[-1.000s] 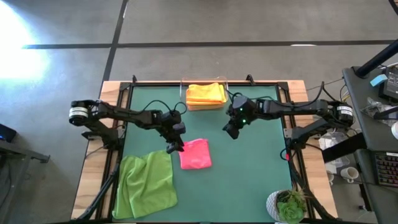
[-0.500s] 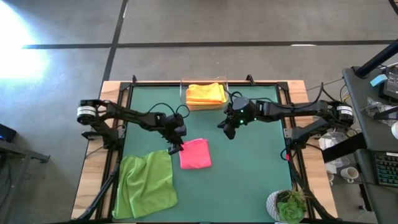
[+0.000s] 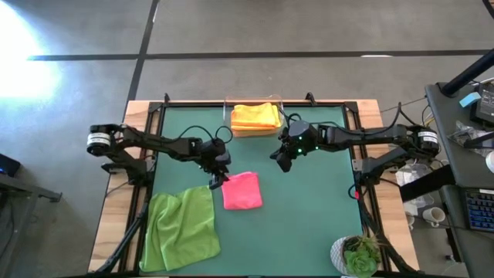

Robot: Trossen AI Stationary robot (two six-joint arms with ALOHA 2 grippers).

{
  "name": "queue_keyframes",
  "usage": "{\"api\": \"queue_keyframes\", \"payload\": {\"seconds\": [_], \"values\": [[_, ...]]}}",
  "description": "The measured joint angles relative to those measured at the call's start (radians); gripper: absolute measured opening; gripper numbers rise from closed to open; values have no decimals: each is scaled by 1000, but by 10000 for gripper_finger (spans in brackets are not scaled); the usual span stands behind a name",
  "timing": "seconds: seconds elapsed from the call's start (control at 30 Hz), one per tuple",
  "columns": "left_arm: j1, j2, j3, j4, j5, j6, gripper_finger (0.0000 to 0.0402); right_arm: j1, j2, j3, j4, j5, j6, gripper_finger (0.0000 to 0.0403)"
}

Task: Fold microfiber towels
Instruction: Stack the pink microfiber towel on top of the orange microfiber towel

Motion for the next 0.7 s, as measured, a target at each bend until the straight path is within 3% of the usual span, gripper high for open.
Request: {"api": "queue_keyframes", "payload": {"seconds": [0.5, 0.7], "values": [[-2, 102, 1, 13, -6, 14, 180, 0, 0, -4, 12, 3, 1, 13], [-12, 96, 1, 10, -9, 6, 180, 13, 16, -5, 18, 3, 94, 13]]}}
